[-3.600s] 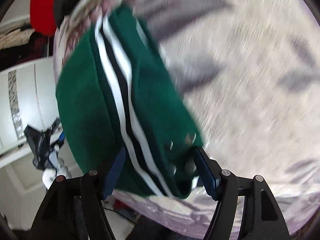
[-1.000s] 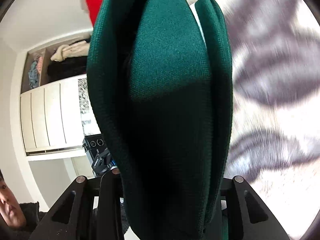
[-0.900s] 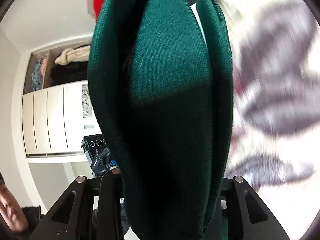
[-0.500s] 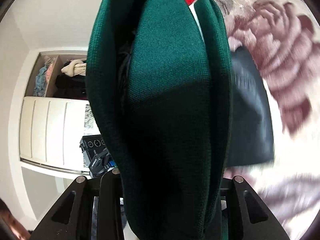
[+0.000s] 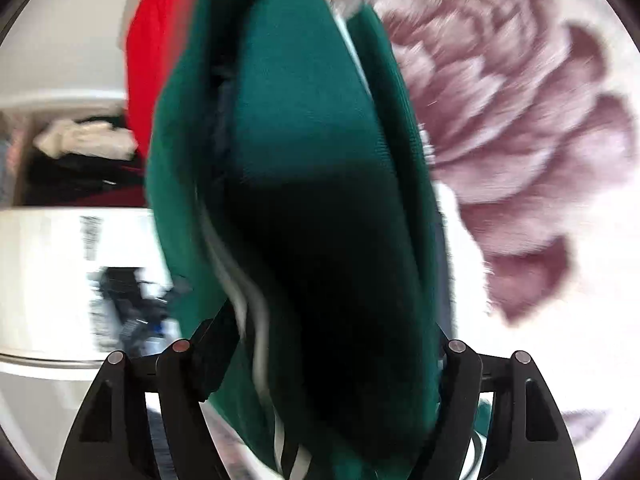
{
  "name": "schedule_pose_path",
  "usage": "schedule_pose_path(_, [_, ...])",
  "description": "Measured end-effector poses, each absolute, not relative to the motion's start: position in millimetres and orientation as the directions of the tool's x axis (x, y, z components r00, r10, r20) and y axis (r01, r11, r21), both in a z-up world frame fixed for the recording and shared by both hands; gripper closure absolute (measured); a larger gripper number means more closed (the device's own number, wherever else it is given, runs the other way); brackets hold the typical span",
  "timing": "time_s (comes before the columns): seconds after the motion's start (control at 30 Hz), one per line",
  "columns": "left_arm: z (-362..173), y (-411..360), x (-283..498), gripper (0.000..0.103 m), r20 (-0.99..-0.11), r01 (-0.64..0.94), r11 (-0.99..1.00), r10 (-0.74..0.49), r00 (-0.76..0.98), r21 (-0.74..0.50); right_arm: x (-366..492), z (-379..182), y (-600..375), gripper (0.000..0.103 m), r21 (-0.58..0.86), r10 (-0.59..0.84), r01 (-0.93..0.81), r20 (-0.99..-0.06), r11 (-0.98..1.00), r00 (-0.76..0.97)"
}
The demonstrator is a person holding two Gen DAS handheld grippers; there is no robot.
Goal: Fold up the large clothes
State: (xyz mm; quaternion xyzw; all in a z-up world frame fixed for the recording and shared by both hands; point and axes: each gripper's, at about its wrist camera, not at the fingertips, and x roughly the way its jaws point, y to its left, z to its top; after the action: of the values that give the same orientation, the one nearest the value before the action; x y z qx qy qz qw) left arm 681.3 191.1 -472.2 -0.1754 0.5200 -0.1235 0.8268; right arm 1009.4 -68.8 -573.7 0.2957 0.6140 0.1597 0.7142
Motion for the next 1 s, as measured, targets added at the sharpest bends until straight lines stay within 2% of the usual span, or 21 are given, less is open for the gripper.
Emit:
schedule_pose_path(0.03, [-463,186,672,0.021,-0.827,0.026,0.938,-0.318,0.464,-0.347,1003,-567,-66,0.017,0.558,0.529,0.127,-0.823,0.820,0.207])
schedule_pose_path(0.1, [-449,174,652,0.002,-0.829,0.028,0.968,-0.228,0.510,-0.249,977,-544,-38,0.010,0.396,0.359,0.132,-0.903,0.909,0.237])
schedule_pose_path(0.17, [-436,162,629,0.001,-0.832,0.018,0.987,-0.144,0.536,-0.159,947,-521,-7,0.002,0.224,0.184,0.137,-0.948,0.965,0.259])
schedule_pose_path(0.23, [-423,150,606,0.000,-0.832,0.009,0.994,-0.094,0.546,-0.106,912,-499,12,0.002,0.048,0.011,0.117,-0.955,0.992,0.296])
schedule_pose_path(0.3, [-410,140,586,0.000,-0.827,0.005,0.999,-0.040,0.561,-0.046,886,-480,12,0.001,-0.030,-0.071,0.130,-0.944,0.991,0.322])
schedule_pose_path(0.37, [-398,134,571,0.000,-0.820,-0.002,1.000,0.000,0.572,-0.001,859,-461,1,0.000,-0.073,-0.122,0.150,-0.929,0.986,0.348])
schedule_pose_path(0.6, [-337,122,516,0.000,-0.781,0.007,1.000,-0.009,0.625,-0.006,780,-402,-43,0.000,-0.130,-0.214,0.211,-0.869,0.969,0.447])
schedule_pose_path(1.0, [-191,125,356,0.001,-0.690,-0.010,0.999,-0.020,0.723,-0.039,599,-198,-33,0.000,-0.111,-0.220,0.212,-0.763,0.971,0.608])
